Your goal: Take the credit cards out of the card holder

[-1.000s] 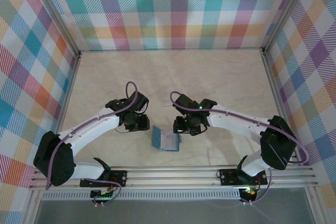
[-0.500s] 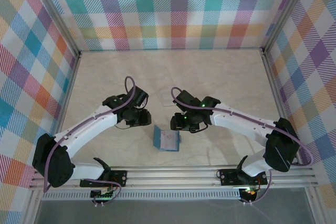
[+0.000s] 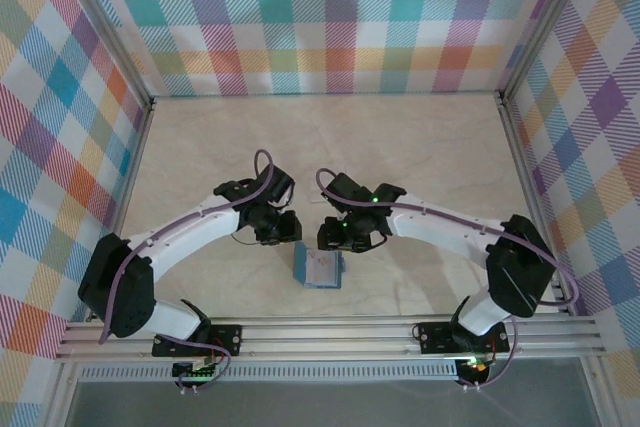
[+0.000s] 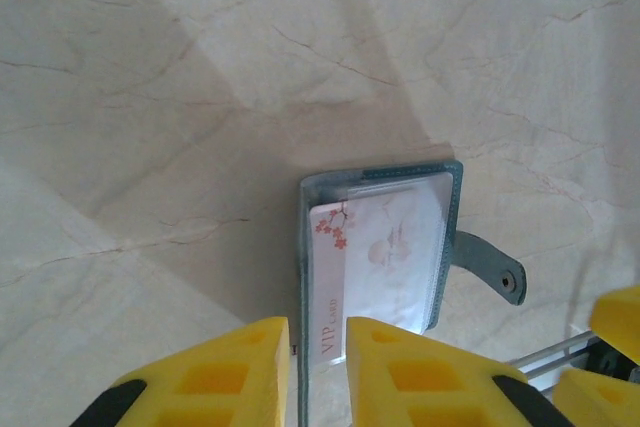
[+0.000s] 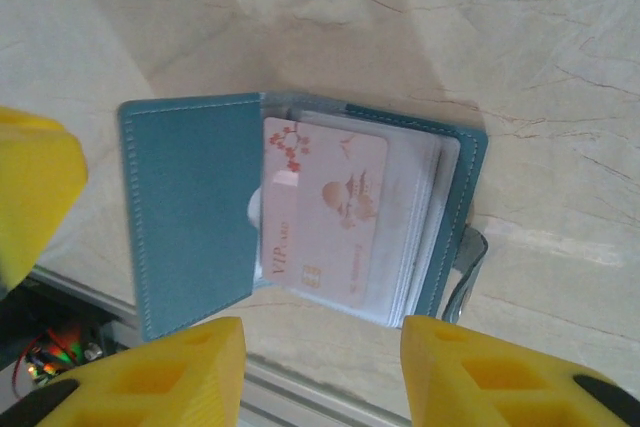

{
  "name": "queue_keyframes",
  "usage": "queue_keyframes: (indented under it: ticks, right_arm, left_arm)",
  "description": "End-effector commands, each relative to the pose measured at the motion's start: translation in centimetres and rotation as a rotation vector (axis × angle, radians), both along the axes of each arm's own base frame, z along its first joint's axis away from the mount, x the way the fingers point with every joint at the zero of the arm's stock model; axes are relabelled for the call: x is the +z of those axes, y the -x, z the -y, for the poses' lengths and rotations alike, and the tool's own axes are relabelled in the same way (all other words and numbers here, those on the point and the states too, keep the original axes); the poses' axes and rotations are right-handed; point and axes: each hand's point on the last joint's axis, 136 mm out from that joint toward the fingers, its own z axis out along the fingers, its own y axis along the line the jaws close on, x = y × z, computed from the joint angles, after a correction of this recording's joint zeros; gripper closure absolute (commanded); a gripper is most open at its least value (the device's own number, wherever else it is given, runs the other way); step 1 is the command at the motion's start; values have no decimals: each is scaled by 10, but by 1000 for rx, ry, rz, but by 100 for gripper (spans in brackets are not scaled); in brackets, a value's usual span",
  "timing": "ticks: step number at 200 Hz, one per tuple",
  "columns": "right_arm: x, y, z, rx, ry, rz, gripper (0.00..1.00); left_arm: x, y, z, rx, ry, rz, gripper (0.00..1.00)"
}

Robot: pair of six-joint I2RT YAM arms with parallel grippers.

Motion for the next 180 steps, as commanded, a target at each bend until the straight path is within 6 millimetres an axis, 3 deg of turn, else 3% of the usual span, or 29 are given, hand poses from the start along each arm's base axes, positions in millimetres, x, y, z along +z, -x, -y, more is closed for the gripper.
queue_keyframes:
  ticks: [1, 46, 94, 137, 180]
  right_arm:
    - [-5, 0, -8, 19, -8, -17, 54]
    - [-26, 5, -16, 22, -25, -76, 55]
    - [-48, 11, -10, 5, 3, -112, 56]
    - [-62, 13, 1, -19, 36, -112, 56]
    - [-73, 15, 3, -24, 47, -124, 57]
  left_arm:
    - [1, 4, 7, -10, 13, -9, 78]
    - [30, -4, -1, 5, -20, 62, 77]
    - [43, 1, 47, -49, 149, 2, 80]
    - [14, 8, 60, -62, 131, -66, 82]
    - [-12, 14, 41, -46, 43, -87, 84]
